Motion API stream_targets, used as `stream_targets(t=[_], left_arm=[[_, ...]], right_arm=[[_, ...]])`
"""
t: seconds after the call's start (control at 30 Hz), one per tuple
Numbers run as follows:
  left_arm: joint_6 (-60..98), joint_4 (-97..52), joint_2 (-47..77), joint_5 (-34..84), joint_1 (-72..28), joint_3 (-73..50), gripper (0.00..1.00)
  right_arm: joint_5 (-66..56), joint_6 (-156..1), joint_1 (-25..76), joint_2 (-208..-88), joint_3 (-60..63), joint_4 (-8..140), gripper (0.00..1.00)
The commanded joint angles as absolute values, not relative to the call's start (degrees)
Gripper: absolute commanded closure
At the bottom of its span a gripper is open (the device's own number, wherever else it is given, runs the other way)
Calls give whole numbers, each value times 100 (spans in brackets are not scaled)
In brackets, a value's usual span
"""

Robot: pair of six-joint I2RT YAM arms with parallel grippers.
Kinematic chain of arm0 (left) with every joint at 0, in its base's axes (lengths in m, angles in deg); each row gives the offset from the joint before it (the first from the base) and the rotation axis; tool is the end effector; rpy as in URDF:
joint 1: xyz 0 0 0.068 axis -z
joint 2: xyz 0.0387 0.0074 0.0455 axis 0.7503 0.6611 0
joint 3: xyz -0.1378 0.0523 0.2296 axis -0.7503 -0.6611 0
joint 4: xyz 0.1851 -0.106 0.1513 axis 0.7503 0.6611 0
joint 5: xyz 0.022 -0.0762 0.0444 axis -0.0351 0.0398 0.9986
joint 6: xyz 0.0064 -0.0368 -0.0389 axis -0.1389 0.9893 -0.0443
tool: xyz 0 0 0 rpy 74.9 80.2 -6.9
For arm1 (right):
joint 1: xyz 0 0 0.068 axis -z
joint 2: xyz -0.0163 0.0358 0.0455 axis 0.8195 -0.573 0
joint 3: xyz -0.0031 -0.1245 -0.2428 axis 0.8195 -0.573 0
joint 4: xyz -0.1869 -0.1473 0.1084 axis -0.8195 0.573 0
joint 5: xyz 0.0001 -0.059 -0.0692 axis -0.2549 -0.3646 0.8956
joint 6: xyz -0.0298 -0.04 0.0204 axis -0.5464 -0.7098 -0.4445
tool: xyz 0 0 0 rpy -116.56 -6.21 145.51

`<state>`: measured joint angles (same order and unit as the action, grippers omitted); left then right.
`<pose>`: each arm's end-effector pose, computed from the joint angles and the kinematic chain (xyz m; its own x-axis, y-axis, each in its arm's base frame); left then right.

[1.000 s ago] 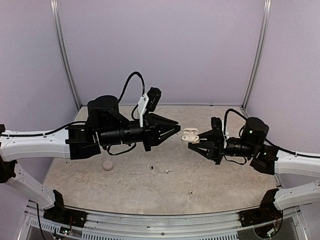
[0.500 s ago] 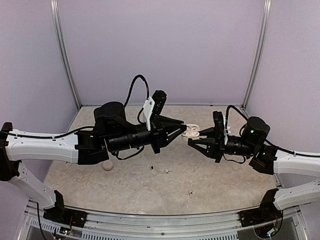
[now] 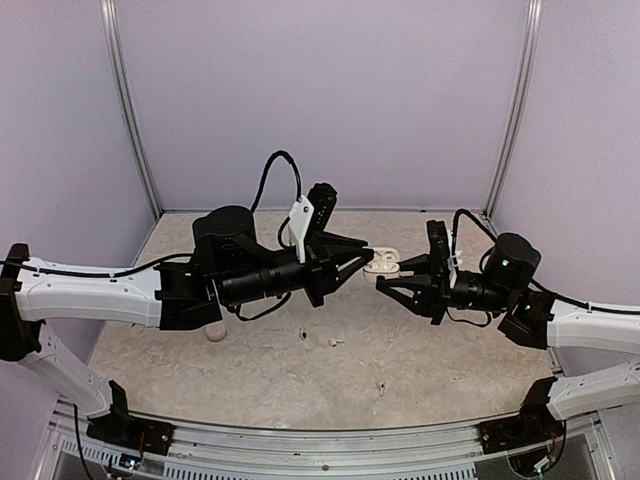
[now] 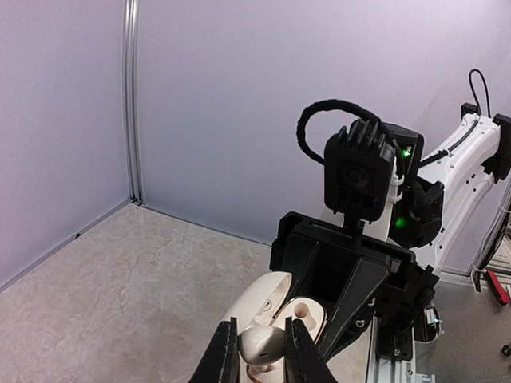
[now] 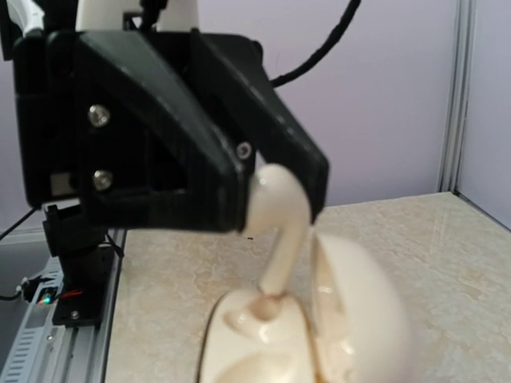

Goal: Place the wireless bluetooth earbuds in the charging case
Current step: Insert the left earbud into the left side groove of the charging case.

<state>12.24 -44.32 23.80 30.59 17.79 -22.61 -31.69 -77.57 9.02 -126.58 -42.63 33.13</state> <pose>0.1393 -0.3230 0.3361 -0.0658 -0.0428 -0.9969 0.9324 0.3533 -0.0767 0.1483 0.1824 0.2851 -0.0651 0.0710 -0.9953 -0.9831 0.1665 0.0762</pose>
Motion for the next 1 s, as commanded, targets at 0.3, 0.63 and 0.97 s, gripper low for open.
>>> stream_targets(t=[0.3, 0.63, 0.97], left_arm=[[1120, -4526, 2535, 3074, 1820, -2282, 91], [990, -4423, 2569, 3217, 1818, -2355, 91], [797, -4383, 2601, 3563, 1909, -2428, 90]], right_arm=[[-3202, -7694, 846, -12539, -4291, 3103, 100], [-3144, -7605, 846, -12498, -4309, 3000, 100], [-3039, -7427, 846, -12447, -4326, 2885, 100]])
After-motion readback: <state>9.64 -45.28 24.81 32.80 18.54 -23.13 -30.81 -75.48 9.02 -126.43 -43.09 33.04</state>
